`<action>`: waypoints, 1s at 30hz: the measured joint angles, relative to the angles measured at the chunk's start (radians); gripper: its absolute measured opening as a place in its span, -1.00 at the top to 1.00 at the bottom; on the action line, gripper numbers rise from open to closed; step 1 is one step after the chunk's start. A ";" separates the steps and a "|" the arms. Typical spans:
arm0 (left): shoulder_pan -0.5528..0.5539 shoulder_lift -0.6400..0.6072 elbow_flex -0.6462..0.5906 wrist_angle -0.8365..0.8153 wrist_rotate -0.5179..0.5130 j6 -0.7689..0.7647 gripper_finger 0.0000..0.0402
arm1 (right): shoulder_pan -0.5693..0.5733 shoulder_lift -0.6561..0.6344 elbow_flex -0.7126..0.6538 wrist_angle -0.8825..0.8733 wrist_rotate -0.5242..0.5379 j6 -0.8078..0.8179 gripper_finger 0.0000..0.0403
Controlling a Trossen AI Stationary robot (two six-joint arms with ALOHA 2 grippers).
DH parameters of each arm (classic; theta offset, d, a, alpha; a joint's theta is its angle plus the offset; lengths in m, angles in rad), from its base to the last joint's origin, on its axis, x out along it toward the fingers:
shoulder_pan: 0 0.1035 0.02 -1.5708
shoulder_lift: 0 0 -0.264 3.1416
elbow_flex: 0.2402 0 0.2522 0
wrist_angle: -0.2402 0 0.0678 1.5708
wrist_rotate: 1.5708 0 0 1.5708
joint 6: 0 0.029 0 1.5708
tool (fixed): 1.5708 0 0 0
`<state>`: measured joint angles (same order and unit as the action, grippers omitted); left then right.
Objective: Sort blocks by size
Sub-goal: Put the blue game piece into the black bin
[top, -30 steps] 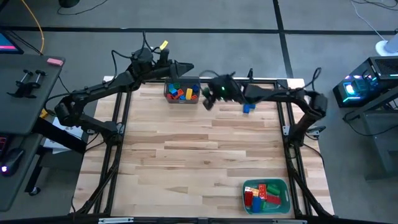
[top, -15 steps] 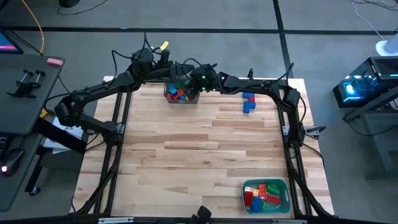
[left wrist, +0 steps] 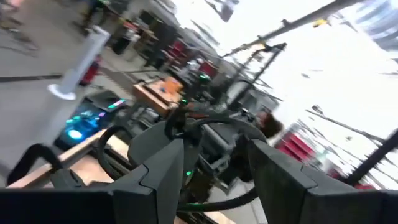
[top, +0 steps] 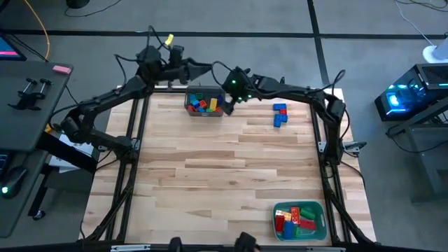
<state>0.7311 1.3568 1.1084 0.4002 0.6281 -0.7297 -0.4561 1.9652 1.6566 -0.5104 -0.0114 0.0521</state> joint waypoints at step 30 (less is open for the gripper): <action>-0.005 0.120 0.001 -0.169 0.033 0.111 0.15 | -0.023 -0.490 -0.892 -0.095 0.277 1.094 -0.49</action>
<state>0.7261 1.4772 1.1091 0.2308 0.6610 -0.6187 -0.4789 1.4754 0.7650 -0.6057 0.2656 1.1458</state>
